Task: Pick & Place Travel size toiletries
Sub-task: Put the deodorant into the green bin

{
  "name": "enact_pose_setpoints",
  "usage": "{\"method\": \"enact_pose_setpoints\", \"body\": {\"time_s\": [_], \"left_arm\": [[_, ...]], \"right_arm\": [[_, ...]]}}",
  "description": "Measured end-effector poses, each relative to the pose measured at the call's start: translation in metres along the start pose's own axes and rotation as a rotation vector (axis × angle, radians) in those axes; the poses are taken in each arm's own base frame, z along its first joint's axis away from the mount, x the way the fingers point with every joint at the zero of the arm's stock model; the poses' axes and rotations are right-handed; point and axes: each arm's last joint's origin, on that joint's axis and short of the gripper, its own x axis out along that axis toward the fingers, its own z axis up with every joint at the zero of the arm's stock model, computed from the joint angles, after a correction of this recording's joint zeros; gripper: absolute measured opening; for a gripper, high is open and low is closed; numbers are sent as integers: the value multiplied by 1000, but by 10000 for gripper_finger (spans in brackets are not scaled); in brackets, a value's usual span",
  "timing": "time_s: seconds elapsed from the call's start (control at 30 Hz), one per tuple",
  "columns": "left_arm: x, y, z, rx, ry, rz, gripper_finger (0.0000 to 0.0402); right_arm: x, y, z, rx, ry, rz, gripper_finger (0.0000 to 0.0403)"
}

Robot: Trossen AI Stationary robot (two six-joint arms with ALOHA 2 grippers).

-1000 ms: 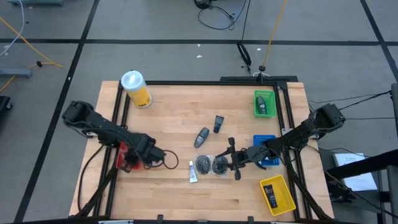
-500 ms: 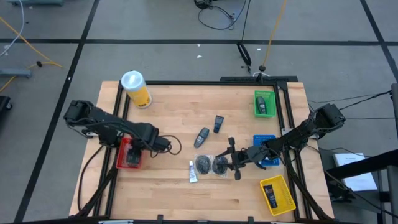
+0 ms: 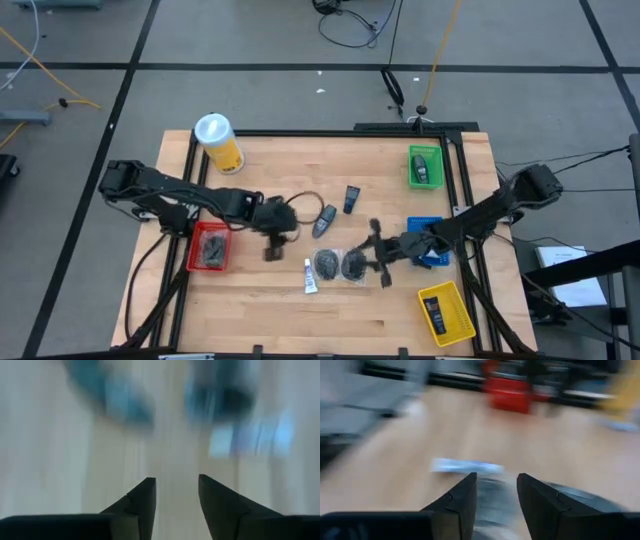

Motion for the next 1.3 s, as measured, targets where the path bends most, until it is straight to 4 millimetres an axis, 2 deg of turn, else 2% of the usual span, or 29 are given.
{"method": "enact_pose_setpoints", "body": {"time_s": [0.1, 0.2, 0.33, 0.47, 0.63, 0.77, 1.0, 1.17, 1.3], "left_arm": [[3, 0, 20, 60, -232, -20, 129], [2, -3, 35, 163, -387, -18, 122], [4, -2, 42, 177, -464, 47, 120], [11, 3, 39, 104, -434, 181, 120], [17, 10, 31, 37, -345, 319, 120], [22, 18, 19, -1, -267, 368, 120], [40, 36, -11, -78, -277, 400, 120], [50, 40, -34, -131, -320, 392, 120], [53, 40, -46, -157, -359, 380, 120]], "right_arm": [[-17, -10, 7, -19, 43, -203, 129], [-31, -21, 14, -27, 73, -294, 139], [-35, -39, 10, 13, 143, -295, 176], [-24, -59, -3, 124, 212, -314, 233], [-3, -71, -16, 158, 207, -361, 299], [14, -78, -24, 184, 166, -371, 329], [31, -92, -31, 236, 220, -623, 331], [38, -98, -36, 314, 227, -681, 325], [42, -103, -48, 336, 263, -706, 325]]}}
